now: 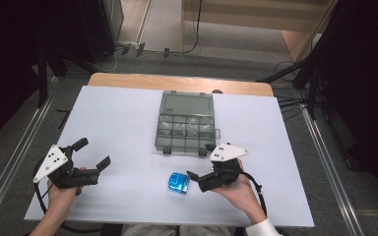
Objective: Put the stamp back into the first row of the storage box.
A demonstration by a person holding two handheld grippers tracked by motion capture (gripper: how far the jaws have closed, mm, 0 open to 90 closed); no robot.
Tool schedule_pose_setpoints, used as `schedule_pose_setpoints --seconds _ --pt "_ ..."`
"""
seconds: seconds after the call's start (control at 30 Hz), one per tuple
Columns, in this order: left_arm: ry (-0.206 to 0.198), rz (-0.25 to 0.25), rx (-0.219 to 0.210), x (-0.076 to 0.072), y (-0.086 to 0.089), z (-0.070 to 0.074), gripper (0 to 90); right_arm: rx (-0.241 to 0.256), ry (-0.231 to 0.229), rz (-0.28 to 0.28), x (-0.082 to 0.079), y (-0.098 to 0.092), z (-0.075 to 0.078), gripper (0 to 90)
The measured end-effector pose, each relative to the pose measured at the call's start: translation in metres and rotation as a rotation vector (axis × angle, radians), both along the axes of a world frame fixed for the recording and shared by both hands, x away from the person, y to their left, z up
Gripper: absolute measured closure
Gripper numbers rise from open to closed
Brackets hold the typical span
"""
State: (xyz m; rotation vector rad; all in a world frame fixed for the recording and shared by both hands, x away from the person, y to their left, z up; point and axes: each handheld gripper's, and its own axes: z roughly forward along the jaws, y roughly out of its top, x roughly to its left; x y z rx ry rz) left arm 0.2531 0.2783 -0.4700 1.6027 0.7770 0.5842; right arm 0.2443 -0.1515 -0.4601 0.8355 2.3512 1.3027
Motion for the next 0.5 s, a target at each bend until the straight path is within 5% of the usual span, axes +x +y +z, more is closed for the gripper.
schedule_pose_setpoints --seconds 0.5 --pt "0.001 0.0 -0.003 0.0 0.001 0.0 0.0 -0.138 0.036 0.108 0.005 0.042 -0.008 0.0"
